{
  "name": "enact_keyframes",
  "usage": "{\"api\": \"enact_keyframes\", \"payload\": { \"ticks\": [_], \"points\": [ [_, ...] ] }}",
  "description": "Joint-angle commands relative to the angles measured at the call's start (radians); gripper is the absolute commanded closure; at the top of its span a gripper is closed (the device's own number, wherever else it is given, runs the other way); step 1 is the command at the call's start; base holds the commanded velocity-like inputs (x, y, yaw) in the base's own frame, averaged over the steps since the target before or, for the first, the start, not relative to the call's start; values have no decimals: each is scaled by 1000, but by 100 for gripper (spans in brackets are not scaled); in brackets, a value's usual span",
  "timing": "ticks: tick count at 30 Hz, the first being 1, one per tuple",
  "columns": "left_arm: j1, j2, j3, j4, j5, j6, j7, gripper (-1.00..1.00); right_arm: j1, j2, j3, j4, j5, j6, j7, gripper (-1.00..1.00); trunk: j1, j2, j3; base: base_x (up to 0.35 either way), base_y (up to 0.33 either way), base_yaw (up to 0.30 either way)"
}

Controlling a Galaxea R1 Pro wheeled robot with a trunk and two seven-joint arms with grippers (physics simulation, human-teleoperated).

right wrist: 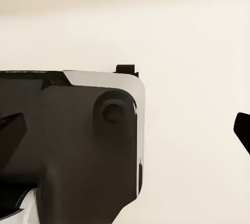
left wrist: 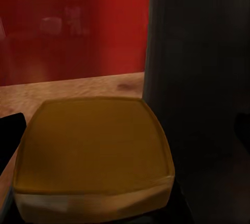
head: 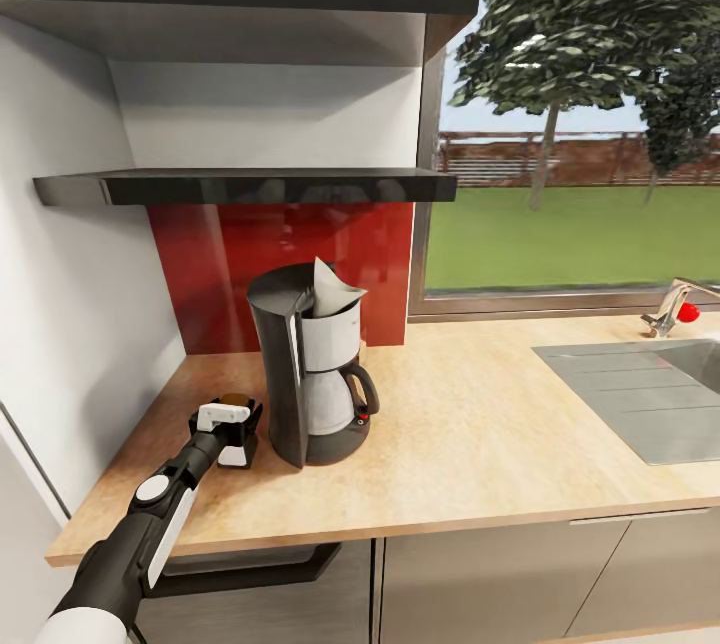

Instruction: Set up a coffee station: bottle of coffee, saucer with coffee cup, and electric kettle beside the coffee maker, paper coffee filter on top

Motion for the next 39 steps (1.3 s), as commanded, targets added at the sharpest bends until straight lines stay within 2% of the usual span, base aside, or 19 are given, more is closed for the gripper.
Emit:
{"api": "enact_keyframes", "payload": {
  "ticks": [1,20,24,27,29,32,35,39],
  "points": [
    [-1,0,2,1,2,-2,-6,-100,0,-1,8,-2,-10,5,2,-100,0,-1,-1,-31,0,0],
    [-1,0,2,1,2,-2,-7,-100,0,-1,8,-2,-10,5,2,-100,0,-1,-1,-281,0,0],
    [1,-1,0,-1,2,-2,-27,-100,0,0,8,-2,-11,5,1,-100,0,-1,-1,-82,0,0],
    [21,0,-2,-13,2,-2,-87,-100,0,0,8,-2,-10,5,0,-100,0,-1,-1,-17,0,0],
    [41,2,0,-29,2,-1,-154,-100,0,1,8,-2,-11,5,-1,-100,0,-1,-1,-7,0,0],
    [93,8,5,-74,2,-1,-302,-100,0,1,9,-3,-12,5,-1,-100,0,-1,-1,-3,0,0],
    [148,11,8,-122,2,0,-395,-100,0,2,8,-3,-12,2,-2,-100,0,-1,-1,0,0,0],
    [228,12,9,-189,2,-1,-458,-100,0,3,8,-6,-13,1,-2,-100,0,-1,-1,0,0,0]
  ]
}}
